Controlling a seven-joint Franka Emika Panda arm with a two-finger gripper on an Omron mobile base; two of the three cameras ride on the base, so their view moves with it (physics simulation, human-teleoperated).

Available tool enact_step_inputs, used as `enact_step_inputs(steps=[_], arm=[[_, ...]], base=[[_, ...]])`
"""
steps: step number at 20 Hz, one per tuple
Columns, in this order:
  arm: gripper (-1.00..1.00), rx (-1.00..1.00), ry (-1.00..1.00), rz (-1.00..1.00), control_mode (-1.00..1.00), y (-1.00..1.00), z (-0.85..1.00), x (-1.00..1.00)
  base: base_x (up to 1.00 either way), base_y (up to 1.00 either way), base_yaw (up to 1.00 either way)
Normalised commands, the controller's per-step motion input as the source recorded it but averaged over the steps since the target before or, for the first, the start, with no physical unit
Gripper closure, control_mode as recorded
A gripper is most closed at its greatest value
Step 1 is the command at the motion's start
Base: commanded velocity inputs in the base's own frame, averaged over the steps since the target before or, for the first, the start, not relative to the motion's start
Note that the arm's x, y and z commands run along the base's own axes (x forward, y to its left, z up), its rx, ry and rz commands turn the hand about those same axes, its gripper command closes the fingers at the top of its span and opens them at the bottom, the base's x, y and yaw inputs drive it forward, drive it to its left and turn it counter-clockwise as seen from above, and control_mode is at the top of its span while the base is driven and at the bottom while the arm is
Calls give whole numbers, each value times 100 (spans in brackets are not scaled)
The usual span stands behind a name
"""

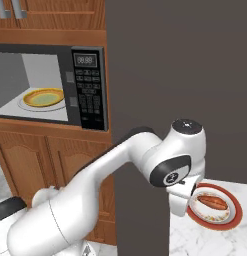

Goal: Pick the sweet potato from the counter and place it in the microwave. Then turn on the microwave.

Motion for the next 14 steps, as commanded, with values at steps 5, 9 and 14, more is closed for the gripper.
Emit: enact_step_inputs(steps=[5, 9, 14], arm=[[-100, 7, 4, -12, -100, -28, -25, 26], [-100, 12, 6, -8, -100, -30, -36, 21], [-100, 14, 3, -2, -100, -23, -35, 20]], base=[[0, 0, 0], [0, 0, 0], [0, 0, 0]])
